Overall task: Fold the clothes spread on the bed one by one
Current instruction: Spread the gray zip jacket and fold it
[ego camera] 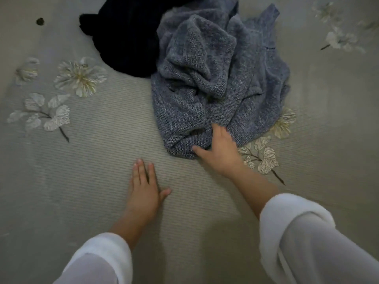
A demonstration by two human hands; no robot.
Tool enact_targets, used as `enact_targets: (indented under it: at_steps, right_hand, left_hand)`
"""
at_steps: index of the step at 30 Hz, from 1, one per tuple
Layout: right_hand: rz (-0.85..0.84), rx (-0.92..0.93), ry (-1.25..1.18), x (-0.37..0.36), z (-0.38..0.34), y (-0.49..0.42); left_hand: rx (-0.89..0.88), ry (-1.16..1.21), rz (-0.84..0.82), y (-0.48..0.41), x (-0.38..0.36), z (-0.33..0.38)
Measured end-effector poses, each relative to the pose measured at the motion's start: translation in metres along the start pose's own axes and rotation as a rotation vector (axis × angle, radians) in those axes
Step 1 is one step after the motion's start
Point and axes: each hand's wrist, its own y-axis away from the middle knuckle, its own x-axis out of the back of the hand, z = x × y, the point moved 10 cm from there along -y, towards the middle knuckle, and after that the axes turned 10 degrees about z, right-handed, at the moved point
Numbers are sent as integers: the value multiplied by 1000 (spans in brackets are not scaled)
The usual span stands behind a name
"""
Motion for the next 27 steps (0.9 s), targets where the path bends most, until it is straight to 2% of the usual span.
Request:
enact_targets:
  at_steps: [5, 6, 10, 13, 16, 19, 22, 27]
  right_hand:
    - [44, -514, -614, -25, -17, -46]
    - [49, -545, -653, -27, -19, -47]
    - [36, -413, -556, -10, -20, -20]
    - [22, -455, -580, -1, -4, 25]
    - [18, -556, -577, 7, 19, 68]
    - [-60, -687, -608, 17, 38, 110]
    - [-168, -592, -526, 41, 32, 151]
    - [-153, -216, -187, 115, 6, 220]
  left_hand:
    - [9, -6, 5, -3, -5, -1]
    - [9, 4, -1, -2, -5, 0]
    - [-7, -23, -19, 0, 5, 3]
    - [-49, 24, -74, 0, 16, 2]
    - [-41, 247, -157, 7, 33, -1]
    - [-42, 506, -70, 33, 64, 13]
    - [-78, 673, 49, 77, 95, 38]
    - [-120, 847, 211, 141, 150, 73]
